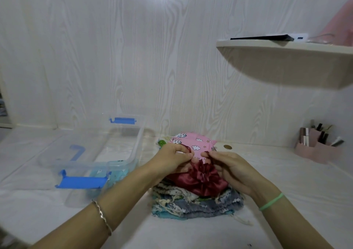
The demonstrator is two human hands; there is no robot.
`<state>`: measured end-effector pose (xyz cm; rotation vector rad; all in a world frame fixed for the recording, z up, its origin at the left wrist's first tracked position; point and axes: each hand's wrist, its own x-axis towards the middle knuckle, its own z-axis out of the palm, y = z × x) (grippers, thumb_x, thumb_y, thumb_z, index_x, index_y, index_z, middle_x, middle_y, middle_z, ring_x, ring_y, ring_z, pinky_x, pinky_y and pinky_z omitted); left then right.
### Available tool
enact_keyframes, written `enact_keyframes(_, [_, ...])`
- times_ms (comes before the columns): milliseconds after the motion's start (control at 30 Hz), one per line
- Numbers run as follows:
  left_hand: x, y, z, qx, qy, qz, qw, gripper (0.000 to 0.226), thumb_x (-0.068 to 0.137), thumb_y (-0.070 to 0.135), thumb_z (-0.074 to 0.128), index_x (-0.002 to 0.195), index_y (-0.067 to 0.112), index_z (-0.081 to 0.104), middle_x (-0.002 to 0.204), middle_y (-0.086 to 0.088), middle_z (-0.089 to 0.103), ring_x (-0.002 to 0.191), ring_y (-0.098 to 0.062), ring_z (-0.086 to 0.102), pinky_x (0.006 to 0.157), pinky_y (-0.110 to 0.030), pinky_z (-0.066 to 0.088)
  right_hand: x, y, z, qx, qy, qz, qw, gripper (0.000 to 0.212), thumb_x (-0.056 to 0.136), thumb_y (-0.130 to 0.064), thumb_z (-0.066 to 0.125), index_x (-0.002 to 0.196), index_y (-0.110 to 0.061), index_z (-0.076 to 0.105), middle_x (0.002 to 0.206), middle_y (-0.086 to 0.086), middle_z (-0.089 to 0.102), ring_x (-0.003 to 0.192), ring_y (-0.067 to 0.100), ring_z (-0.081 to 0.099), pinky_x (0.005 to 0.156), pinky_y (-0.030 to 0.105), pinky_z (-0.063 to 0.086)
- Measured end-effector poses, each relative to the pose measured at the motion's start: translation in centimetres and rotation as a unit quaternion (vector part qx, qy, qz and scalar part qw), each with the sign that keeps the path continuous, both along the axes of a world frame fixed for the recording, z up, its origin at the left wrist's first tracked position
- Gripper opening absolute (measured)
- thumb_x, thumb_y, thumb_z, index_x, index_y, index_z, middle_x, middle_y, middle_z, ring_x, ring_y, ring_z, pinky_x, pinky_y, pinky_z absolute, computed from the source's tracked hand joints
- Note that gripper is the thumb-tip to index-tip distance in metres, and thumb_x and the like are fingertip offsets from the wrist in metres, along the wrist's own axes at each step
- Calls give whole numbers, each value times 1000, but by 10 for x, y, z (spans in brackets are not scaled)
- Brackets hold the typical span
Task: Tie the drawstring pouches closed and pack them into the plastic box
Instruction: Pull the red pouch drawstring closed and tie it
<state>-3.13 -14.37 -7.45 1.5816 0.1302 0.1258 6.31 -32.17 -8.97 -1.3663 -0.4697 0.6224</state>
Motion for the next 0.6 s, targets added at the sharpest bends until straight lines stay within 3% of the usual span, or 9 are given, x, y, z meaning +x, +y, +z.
enact_keyframes(67, [0,-2,-2,40,-41,-7,998,14,90,7,63,78,12,67,81,-2,74,65,-4,64,68,-19,55,-4,1,2,-20,-26,18,999,22,91,-5,57,104,-4,75,106,21,69,103,29,63,101,37,46])
enact_keyframes(167, [2,-3,-5,149,-123,3,981,10,84,8,71,77,14,72,72,8,71,70,-4,63,72,-21,51,-11,2,7,-70,-126,23,989,18,89,-5,63,102,-5,75,100,22,72,94,26,68,95,35,50])
enact_keyframes(267, [6,-4,-6,207,-167,-3,964,3,80,8,74,79,11,74,77,4,71,75,-6,64,79,-23,51,-15,3,13,-106,-223,5,969,9,86,-2,67,94,-6,66,76,10,74,75,17,63,79,31,47])
enact_keyframes(367, [9,-6,-5,215,-179,-10,960,4,78,9,76,81,8,75,83,0,72,83,-11,66,86,-26,52,-16,4,17,-146,-276,30,950,25,84,1,68,89,-10,46,58,-4,67,60,11,50,63,24,36])
enact_keyframes(433, [9,-6,-5,204,-156,-32,966,6,78,7,76,84,5,75,81,-2,72,78,-10,65,81,-27,52,-16,5,17,-175,-317,34,932,30,83,0,70,81,-12,43,46,-10,54,47,3,39,51,18,30])
enact_keyframes(500, [8,-7,-4,201,-132,-53,969,6,79,5,75,85,3,75,72,1,70,68,-5,60,69,-19,48,-17,5,17,-193,-356,34,914,33,82,-5,73,77,-15,42,47,-10,49,48,5,34,49,21,27])
enact_keyframes(600, [7,-6,-3,186,-98,-49,976,3,80,4,74,80,7,75,62,5,65,57,-1,56,60,-13,44,-18,2,14,-201,-383,30,901,33,78,-10,76,75,-19,43,59,-2,62,55,8,49,56,25,41])
